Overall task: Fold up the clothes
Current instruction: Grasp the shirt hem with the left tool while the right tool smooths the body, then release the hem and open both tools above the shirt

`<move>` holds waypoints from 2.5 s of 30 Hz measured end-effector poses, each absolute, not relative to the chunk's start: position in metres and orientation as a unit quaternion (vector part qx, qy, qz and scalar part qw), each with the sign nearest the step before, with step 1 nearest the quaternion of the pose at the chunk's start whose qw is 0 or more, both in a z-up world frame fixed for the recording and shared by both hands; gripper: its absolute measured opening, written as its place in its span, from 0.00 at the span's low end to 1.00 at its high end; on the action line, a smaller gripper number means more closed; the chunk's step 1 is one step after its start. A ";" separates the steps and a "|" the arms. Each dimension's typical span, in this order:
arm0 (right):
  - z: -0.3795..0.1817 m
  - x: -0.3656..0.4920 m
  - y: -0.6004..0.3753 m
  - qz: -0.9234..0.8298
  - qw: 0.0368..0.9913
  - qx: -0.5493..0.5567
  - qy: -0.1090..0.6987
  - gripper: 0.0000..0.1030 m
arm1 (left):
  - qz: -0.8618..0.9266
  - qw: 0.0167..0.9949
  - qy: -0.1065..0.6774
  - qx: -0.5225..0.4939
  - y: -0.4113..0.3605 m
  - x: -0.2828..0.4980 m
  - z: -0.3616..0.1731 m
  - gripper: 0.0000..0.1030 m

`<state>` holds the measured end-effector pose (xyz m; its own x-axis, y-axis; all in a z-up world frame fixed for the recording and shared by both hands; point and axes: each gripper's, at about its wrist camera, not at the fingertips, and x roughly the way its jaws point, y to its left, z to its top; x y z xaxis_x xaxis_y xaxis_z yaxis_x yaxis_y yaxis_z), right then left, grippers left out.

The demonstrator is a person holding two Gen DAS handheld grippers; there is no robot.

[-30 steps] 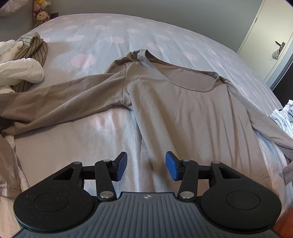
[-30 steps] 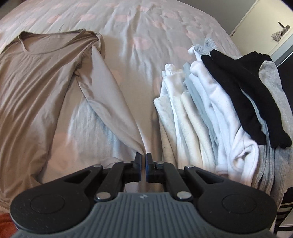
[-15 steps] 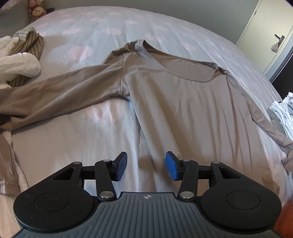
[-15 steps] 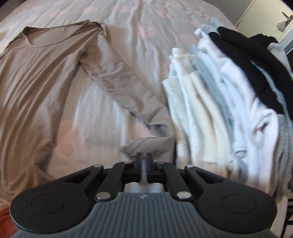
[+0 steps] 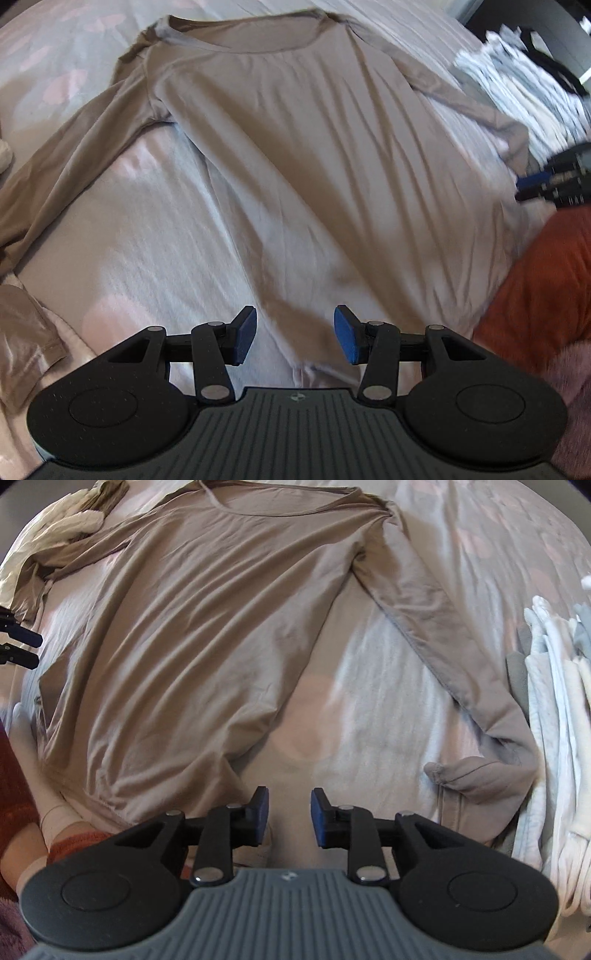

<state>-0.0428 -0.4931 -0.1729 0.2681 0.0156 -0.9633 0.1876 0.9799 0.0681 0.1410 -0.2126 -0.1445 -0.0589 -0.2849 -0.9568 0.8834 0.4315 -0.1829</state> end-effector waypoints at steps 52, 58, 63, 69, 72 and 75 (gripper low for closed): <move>-0.179 -0.059 -0.468 -0.006 0.730 0.059 0.681 0.01 | -0.366 0.560 0.687 0.283 -0.195 0.122 -0.165 0.04; -0.188 -0.058 -0.472 -0.005 0.730 0.068 0.680 0.07 | -0.380 0.547 0.689 0.284 -0.198 0.124 -0.164 0.30; -0.170 -0.073 -0.488 -0.013 0.753 0.085 0.653 0.41 | -0.414 0.558 0.670 0.262 -0.190 0.127 -0.143 0.44; -0.144 -0.072 -0.520 -0.053 0.794 0.098 0.598 0.41 | -0.414 0.619 0.628 0.227 -0.192 0.167 -0.109 0.47; -0.131 -0.063 -0.536 -0.084 0.825 0.093 0.552 0.39 | -0.398 0.671 0.592 0.204 -0.197 0.193 -0.095 0.46; -0.120 -0.046 -0.551 -0.107 0.852 0.083 0.506 0.38 | -0.385 0.719 0.547 0.188 -0.207 0.218 -0.083 0.46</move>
<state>-0.0462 -0.5509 -0.1201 0.4646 -0.0980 -0.8801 0.2664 0.9633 0.0334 0.2179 -0.2073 -0.0827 0.1048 -0.3479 -0.9316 0.7597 0.6325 -0.1508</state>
